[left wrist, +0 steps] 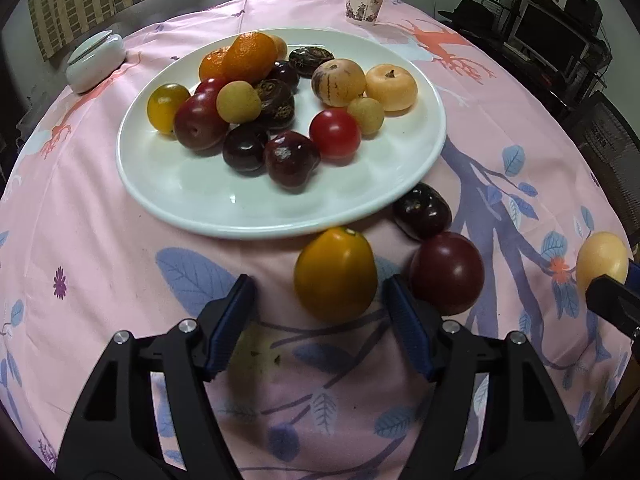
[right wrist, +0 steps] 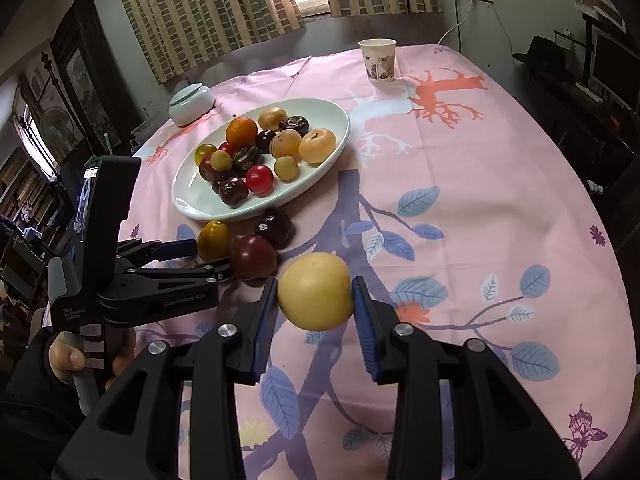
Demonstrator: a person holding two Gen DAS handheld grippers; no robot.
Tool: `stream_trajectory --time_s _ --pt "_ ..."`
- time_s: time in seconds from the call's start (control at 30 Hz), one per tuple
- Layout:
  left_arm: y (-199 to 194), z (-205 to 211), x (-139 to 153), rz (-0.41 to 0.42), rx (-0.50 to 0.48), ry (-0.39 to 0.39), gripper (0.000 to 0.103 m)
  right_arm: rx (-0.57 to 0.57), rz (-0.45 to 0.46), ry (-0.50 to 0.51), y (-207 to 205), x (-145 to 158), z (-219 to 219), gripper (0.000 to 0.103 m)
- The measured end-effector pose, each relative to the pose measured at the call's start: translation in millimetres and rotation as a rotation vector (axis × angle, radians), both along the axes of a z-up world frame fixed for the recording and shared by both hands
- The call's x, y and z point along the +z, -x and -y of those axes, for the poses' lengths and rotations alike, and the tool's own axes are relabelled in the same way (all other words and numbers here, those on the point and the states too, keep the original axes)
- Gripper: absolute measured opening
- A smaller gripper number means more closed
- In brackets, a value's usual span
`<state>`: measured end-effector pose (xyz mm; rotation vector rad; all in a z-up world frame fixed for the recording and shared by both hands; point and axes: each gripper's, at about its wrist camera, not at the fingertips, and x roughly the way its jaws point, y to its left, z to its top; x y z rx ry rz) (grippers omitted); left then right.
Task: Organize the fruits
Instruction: 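Grasp the yellow pear with the right tool while the left tool grasps the yellow tomato, then lower the yellow tomato onto the plate with the left tool while the right tool lowers the pear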
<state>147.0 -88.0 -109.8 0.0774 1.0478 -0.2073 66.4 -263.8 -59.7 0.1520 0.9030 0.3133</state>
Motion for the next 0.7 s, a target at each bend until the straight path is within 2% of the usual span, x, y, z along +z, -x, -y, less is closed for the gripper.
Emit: stream_trajectory --time_s 0.03,0.1,0.17,0.4,0.53,0.7 --pt "-1 0 1 0.002 -0.001 0.012 0.067 -0.001 -0.002 -0.002 0 0 0 0.037" --pt "0 0 2 0.013 -0.001 0.008 0.044 -0.001 -0.002 -0.001 0 0 0 0.037" --pt "3 -2 3 0.009 -0.014 0.037 0.037 0.0 -0.002 0.001 0 0 -1 0.037" --pt "42 -22 18 0.002 -0.032 0.13 0.037 0.021 0.013 0.015 6 8 -15 0.037" --pt "74 -38 33 0.045 -0.037 0.158 0.037 0.06 -0.001 0.011 6 10 -34 0.037" --pt "92 -58 47 0.084 -0.031 0.171 0.037 0.124 0.008 0.036 10 16 -68 0.038"
